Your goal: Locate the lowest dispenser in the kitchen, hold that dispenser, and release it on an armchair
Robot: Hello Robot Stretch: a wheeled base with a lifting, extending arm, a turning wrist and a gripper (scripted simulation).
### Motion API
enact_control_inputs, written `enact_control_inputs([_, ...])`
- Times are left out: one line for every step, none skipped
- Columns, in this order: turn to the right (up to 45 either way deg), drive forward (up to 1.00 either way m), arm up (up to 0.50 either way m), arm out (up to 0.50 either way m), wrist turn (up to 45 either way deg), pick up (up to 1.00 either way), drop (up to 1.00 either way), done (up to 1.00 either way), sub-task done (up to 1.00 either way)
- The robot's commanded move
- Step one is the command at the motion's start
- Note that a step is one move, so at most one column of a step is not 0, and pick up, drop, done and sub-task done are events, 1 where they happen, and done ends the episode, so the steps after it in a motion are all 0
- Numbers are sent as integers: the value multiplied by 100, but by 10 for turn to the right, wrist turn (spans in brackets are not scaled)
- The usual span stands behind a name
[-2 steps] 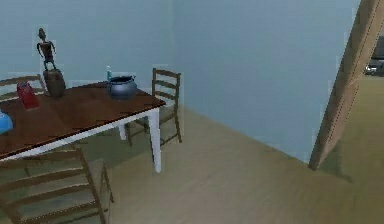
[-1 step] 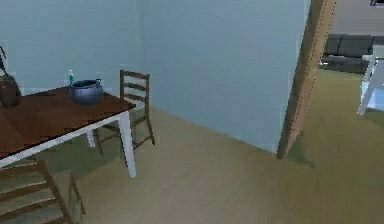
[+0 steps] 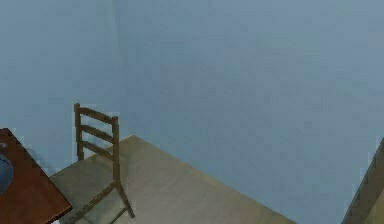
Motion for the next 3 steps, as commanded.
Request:
enact_control_inputs([60,0,0,0,0,0,0,0,0])
enact_control_inputs([0,45,0,0,0,0,0,0,0])
enact_control_inputs([-90,0,0,0,0,0,0,0,0])
